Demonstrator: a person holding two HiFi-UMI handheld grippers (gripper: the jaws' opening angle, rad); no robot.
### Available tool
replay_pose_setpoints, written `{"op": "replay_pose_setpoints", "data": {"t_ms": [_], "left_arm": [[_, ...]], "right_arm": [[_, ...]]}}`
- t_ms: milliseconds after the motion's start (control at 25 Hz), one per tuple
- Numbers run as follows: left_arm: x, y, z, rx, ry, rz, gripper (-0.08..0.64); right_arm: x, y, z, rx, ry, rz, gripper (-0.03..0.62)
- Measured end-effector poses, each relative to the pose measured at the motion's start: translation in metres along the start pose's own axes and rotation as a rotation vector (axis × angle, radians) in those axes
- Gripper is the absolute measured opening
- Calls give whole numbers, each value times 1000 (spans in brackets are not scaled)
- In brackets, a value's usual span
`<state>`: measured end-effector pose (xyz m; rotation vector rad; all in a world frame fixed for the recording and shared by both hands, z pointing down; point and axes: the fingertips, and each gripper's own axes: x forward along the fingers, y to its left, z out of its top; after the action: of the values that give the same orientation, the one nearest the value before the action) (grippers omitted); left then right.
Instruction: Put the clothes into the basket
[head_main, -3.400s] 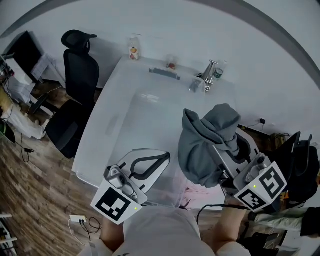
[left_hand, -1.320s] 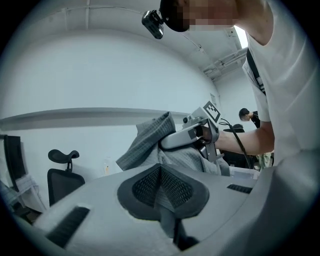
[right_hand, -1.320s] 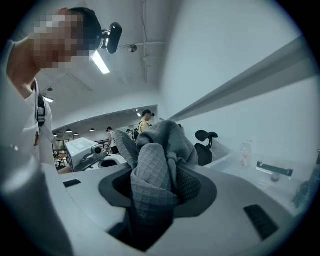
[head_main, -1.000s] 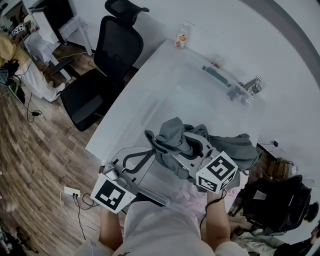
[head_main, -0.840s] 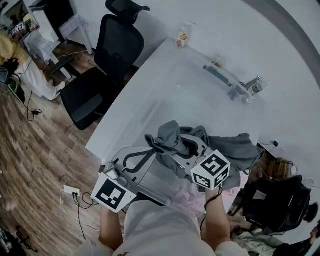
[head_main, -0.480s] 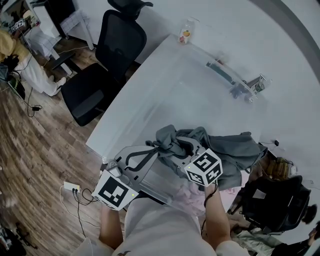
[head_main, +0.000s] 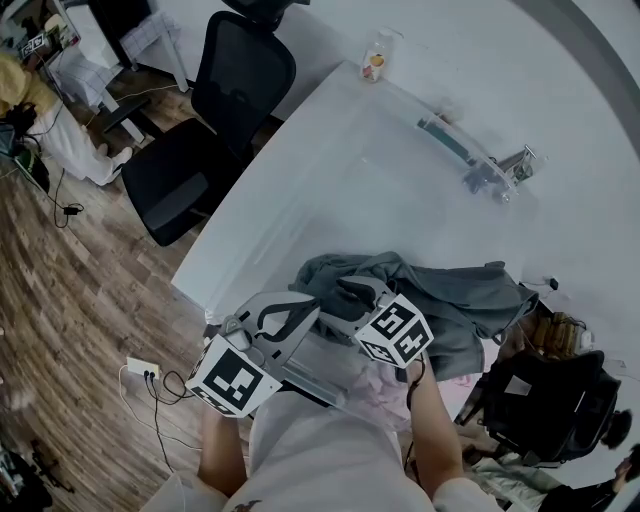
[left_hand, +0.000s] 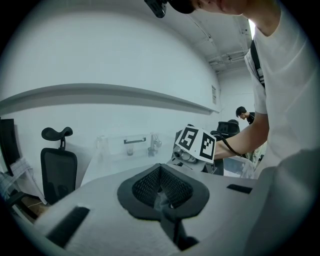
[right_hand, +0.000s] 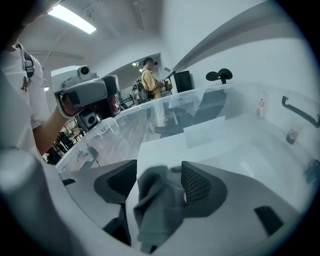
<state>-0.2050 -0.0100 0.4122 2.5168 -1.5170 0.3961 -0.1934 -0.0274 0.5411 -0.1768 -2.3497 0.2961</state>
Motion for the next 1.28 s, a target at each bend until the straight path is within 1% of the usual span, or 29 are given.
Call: {"op": "replay_pose_setpoints", "data": {"t_ms": [120, 200, 280, 440, 520, 600, 640, 720, 800, 880, 920, 1000, 1040, 1120, 1280], "left_arm": [[-2, 0, -1, 10, -1, -6, 5], [-3, 1, -1, -10, 2, 0, 4], [-2, 0, -3, -6, 8, -5, 5], [1, -1, -15, 0, 50, -13, 5], [2, -1, -17, -4, 68, -15, 4], [3, -2, -14, 5, 60, -23, 5], [4, -3, -11, 14, 50, -27, 5], [5, -4, -7, 22, 30, -27, 5], [6, -6, -1, 8, 5, -15, 5], [5, -6, 10, -18, -44, 1, 5], [4, -6, 17, -25, -78, 4, 5], [1, -7, 33, -37, -149, -2, 4], [-1, -9, 40, -45, -179, -9, 5], [-2, -13, 53, -53, -217, -26, 5], [0, -28, 73, -26, -260, -66, 4]], "right_arm": [[1, 6, 5, -6, -17, 14, 262], [2, 6, 5, -17, -12, 13, 263], [1, 6, 4, -23, -8, 8, 263], [1, 3, -3, -58, 37, -16, 281], [1, 3, -7, -88, 73, -32, 306], [-3, 6, -4, -119, 80, -54, 321], [-8, 8, 2, -132, 65, -67, 321], [-21, 12, 17, -152, 0, -97, 321], [-39, 16, 35, -170, -92, -122, 319], [-59, 21, 52, -193, -181, -145, 316], [-70, 22, 60, -203, -229, -161, 301], [-94, 25, 77, -208, -340, -193, 201], [-106, 26, 84, -200, -394, -205, 161], [-130, 30, 93, -177, -474, -216, 120], [-168, 37, 97, -172, -568, -227, 61]]}}
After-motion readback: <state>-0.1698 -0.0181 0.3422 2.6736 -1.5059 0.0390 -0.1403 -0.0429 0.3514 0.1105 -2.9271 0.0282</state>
